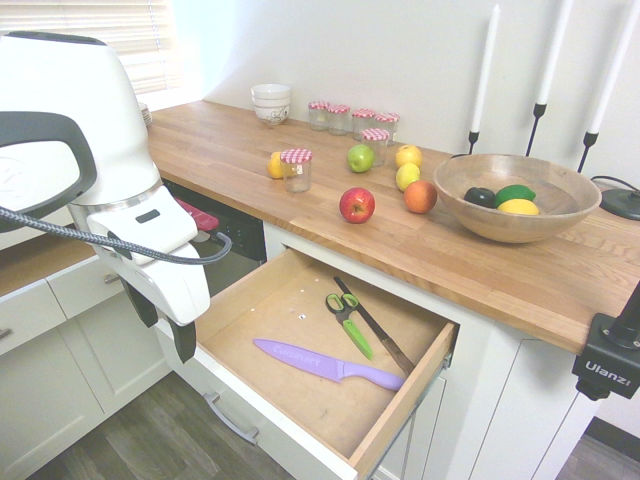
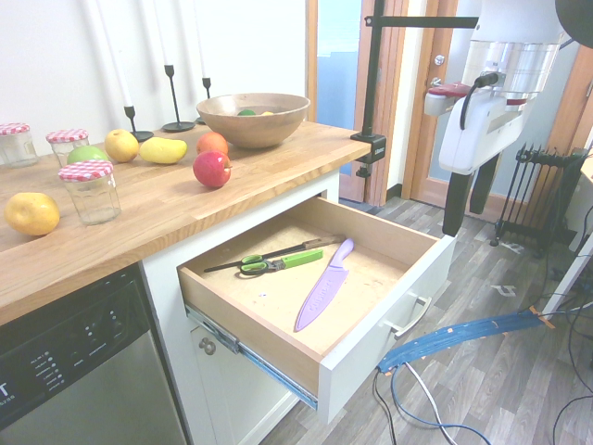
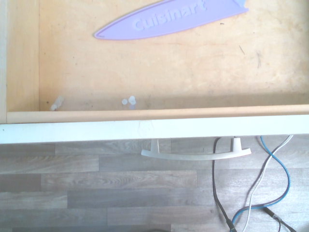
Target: Close the drawer
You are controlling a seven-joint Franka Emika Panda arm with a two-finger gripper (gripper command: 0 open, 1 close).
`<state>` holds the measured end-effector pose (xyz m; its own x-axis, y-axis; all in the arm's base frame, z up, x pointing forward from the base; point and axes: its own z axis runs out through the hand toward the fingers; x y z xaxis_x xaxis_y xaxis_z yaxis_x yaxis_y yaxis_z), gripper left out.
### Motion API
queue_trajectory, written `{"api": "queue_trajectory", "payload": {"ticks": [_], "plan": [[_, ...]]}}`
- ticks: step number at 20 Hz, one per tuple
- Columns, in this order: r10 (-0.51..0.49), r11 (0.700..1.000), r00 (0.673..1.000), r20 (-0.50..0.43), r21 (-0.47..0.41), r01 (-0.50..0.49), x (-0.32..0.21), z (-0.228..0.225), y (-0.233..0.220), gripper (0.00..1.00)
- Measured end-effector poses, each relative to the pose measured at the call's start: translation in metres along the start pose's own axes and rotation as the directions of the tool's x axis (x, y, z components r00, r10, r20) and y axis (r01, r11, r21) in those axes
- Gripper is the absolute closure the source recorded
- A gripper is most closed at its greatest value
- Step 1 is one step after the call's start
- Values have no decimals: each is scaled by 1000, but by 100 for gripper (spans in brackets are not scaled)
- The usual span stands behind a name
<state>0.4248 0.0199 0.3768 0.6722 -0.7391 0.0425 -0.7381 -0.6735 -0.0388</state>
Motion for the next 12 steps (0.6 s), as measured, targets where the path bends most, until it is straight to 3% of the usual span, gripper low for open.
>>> {"api": "queue_trajectory", "payload": {"ticks": [5,12], "plan": [[-14,1000,1000,17,-19,15,-3,17,5,0],[-9,998,998,63,-60,13,-11,97,17,0]]}}
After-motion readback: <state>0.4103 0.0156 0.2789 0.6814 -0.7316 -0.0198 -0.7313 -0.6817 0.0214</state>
